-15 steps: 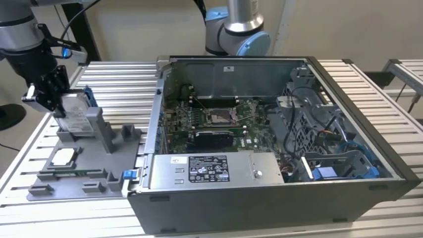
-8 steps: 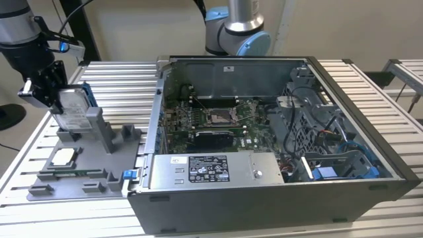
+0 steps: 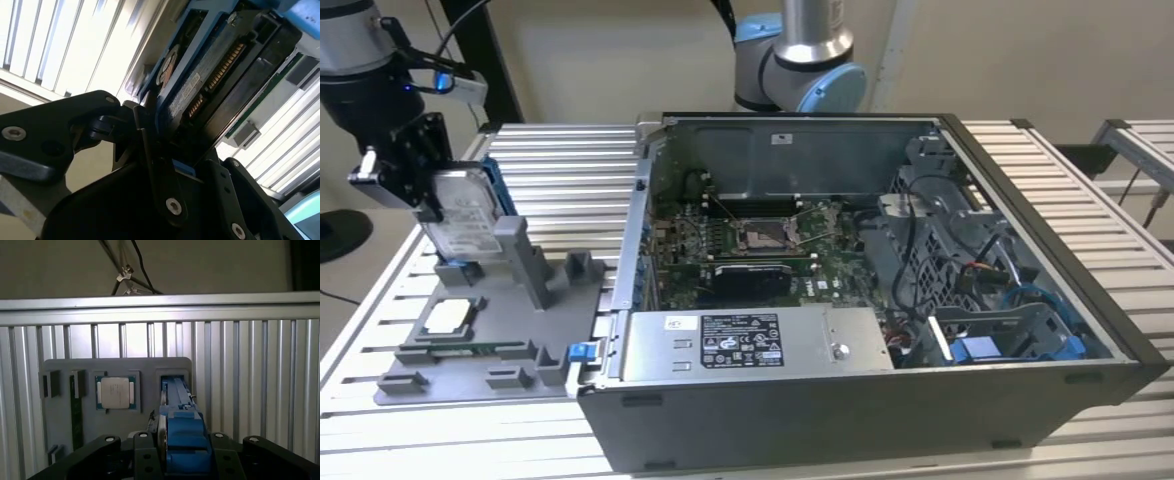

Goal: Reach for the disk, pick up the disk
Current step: 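Pick up the disk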

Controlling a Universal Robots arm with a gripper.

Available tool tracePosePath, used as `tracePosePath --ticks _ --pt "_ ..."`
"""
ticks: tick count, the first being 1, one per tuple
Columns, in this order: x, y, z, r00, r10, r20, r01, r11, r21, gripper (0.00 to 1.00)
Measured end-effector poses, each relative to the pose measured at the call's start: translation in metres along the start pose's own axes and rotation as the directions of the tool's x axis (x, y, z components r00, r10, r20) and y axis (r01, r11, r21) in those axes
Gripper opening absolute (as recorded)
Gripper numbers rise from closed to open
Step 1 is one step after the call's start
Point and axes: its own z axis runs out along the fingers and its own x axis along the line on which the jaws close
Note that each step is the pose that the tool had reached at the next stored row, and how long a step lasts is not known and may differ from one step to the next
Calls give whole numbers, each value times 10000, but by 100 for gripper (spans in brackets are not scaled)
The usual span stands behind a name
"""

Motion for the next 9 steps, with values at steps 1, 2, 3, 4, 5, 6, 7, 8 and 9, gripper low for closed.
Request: tracePosePath --ticks 1,2,3,4,5,6,7,8,9 --pt "0 0 -18 10000 0 1 0 10000 1 0" --pt "0 0 -34 10000 0 0 0 10000 0 0" --pt "0 0 -52 10000 0 0 0 10000 1 0" --pt "0 0 -69 10000 0 1 0 10000 1 0" --pt "0 1 -87 10000 0 0 0 10000 1 0" --pt "0 1 -105 10000 0 0 0 10000 0 0" --pt "0 1 -122 10000 1 0 -1 10000 1 0" --pt "0 1 -140 10000 1 0 -1 10000 1 0" --pt "0 1 -158 10000 0 1 0 10000 1 0"
